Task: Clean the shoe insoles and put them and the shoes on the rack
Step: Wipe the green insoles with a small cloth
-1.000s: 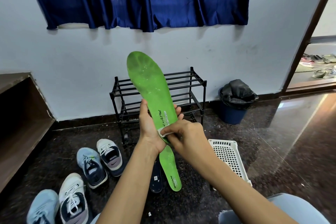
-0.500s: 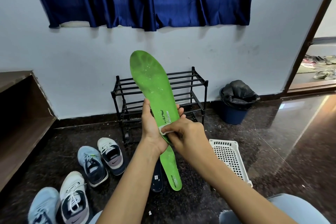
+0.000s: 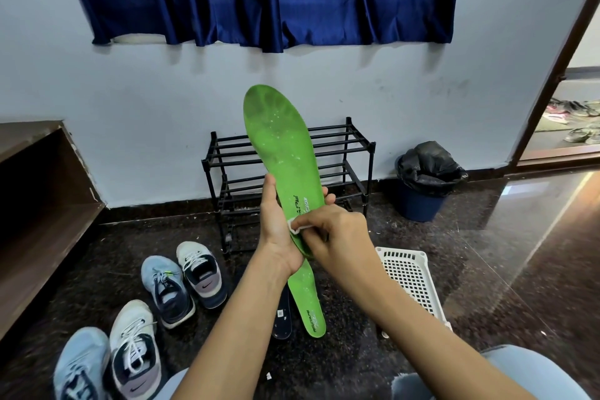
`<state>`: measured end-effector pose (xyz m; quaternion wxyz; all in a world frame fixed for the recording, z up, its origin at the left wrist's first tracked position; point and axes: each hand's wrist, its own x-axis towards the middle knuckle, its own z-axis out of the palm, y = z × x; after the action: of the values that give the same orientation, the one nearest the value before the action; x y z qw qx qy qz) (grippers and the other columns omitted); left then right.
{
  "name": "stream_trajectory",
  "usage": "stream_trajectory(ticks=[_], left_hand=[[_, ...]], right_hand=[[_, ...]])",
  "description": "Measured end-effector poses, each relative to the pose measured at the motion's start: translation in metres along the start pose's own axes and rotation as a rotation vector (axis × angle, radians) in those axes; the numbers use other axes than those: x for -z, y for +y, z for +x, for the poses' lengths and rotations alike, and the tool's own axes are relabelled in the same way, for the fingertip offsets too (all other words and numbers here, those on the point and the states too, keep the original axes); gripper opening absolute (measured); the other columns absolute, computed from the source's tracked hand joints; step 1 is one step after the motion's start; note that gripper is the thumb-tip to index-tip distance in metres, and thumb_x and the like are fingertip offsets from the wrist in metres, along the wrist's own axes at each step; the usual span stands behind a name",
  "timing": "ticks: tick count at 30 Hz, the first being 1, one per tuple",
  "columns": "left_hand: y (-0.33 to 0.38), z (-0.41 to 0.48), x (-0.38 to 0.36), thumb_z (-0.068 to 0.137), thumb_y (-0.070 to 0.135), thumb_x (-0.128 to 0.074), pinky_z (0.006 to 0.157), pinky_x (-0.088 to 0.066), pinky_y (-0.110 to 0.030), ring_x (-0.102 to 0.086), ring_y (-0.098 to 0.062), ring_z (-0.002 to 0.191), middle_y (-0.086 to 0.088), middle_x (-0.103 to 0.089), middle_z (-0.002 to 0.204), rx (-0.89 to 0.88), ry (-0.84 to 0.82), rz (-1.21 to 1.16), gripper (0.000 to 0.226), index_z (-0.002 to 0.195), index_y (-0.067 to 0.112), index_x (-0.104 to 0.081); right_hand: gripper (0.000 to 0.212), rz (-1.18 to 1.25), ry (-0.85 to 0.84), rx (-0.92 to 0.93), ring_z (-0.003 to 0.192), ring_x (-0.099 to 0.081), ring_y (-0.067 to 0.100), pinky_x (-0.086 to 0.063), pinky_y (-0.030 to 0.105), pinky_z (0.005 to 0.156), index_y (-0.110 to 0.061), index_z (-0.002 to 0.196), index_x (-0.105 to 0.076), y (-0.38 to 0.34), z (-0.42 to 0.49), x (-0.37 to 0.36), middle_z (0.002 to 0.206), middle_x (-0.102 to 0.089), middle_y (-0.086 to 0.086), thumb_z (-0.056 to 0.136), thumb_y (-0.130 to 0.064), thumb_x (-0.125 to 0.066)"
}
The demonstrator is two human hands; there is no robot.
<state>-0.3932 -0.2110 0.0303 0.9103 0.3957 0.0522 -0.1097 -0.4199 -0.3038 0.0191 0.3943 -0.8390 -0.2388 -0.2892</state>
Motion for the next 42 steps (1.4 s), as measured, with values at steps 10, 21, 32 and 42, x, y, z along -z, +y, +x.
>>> stream_trajectory(ticks=[10, 21, 32, 42], left_hand=[[0.006, 0.005, 0.004, 0.088, 0.075, -0.032, 0.078, -0.057, -0.036, -0.069, -0.027, 0.08, -0.018, -0.069, 0.093, -0.013, 0.016, -0.012, 0.088, 0.109, -0.004, -0.066], [0.0, 0.001, 0.002, 0.089, 0.073, -0.032, 0.076, -0.054, -0.035, -0.07, -0.024, 0.073, -0.015, -0.07, 0.081, 0.0, -0.017, 0.037, 0.084, 0.078, 0.001, -0.074], [0.0, 0.0, 0.003, 0.09, 0.073, -0.03, 0.075, -0.054, -0.034, -0.071, -0.025, 0.077, -0.016, -0.071, 0.086, -0.005, -0.028, 0.036, 0.086, 0.078, 0.001, -0.076], [0.003, 0.002, 0.002, 0.092, 0.07, -0.028, 0.072, -0.057, -0.032, -0.071, -0.025, 0.078, -0.017, -0.071, 0.087, -0.034, -0.016, 0.023, 0.086, 0.078, 0.001, -0.077]], right_hand=[[0.022, 0.022, -0.02, -0.009, 0.075, -0.064, 0.01, -0.045, 0.013, 0.076, -0.015, 0.081, -0.076, -0.003, -0.005, -0.002, 0.08, -0.073, -0.001, 0.07, -0.003, -0.061], [0.021, 0.023, 0.042, -0.014, 0.075, -0.061, 0.009, -0.041, 0.007, 0.074, -0.013, 0.081, -0.076, 0.001, 0.001, -0.001, 0.079, -0.073, 0.0, 0.07, -0.003, -0.061], [0.021, -0.012, 0.018, 0.008, 0.073, -0.066, 0.02, -0.045, 0.022, 0.075, -0.012, 0.079, -0.075, 0.002, 0.009, -0.004, 0.078, -0.072, 0.002, 0.07, -0.003, -0.059], [0.021, -0.018, 0.003, 0.008, 0.073, -0.066, 0.023, -0.045, 0.024, 0.075, -0.012, 0.076, -0.074, 0.003, 0.008, -0.007, 0.076, -0.072, 0.003, 0.069, -0.003, -0.057]])
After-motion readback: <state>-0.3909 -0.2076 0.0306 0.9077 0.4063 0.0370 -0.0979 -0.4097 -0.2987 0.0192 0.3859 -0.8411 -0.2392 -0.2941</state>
